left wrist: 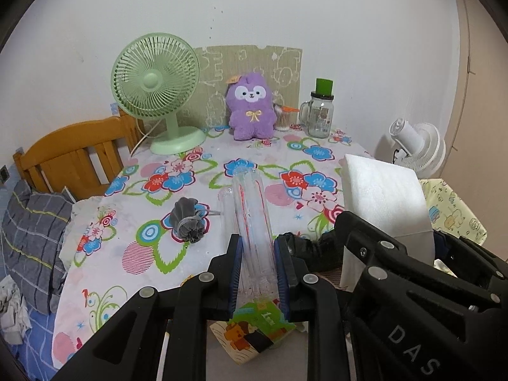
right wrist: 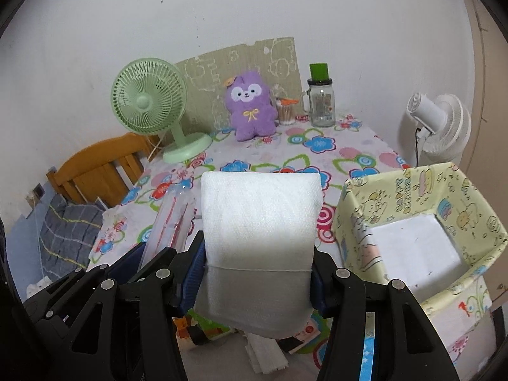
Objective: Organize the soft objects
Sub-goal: 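Close the left gripper on the clear tube bag while the right gripper lifts the white pad, then carry the white pad and clear bag into the yellow box and open both grippers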
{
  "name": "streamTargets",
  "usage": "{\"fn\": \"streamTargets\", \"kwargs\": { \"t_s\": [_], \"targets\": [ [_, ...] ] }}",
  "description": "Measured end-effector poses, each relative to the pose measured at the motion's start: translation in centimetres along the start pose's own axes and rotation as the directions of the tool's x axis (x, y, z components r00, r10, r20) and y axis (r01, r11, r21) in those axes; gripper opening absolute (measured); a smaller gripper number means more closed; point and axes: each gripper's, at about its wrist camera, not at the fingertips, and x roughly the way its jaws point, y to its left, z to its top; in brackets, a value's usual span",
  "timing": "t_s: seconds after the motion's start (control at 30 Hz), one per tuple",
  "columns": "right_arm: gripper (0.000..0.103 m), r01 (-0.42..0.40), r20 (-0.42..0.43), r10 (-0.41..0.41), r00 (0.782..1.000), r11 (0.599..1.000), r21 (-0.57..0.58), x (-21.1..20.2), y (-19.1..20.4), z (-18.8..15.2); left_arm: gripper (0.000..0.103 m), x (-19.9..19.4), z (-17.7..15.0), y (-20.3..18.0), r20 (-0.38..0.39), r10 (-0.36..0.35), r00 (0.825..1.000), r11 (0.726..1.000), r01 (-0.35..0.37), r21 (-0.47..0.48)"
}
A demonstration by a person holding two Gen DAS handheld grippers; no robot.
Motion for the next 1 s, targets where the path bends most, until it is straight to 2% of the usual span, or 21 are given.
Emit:
{"fn": "streamTargets", "kwargs": {
  "t_s": [0.37,0.67,1.0],
  "targets": [
    [0.059,-0.002,0.035,0.004,0.999,0.999,-0.042,-3.5,-1.4,2.0,0.019,-2.7,1.3,-2.4,0.046,0.001,0.999,0.999,0.001,-0.032],
    [0.059,0.004,0.043,-0.001,0.999,0.998,-0.061,-5.2,-4.9,3.5,0.019,-3.4,2.0,-6.0,0.071,0.010,0.997,0.998,-0.005,-0.070],
    [0.059,0.009,0.064,-0.005,0.998,0.997,-0.073,-6.0,-9.4,4.2,0.019,-3.2,2.7,-10.5,0.092,0.014,0.996,0.998,-0.009,-0.062]
  ]
}}
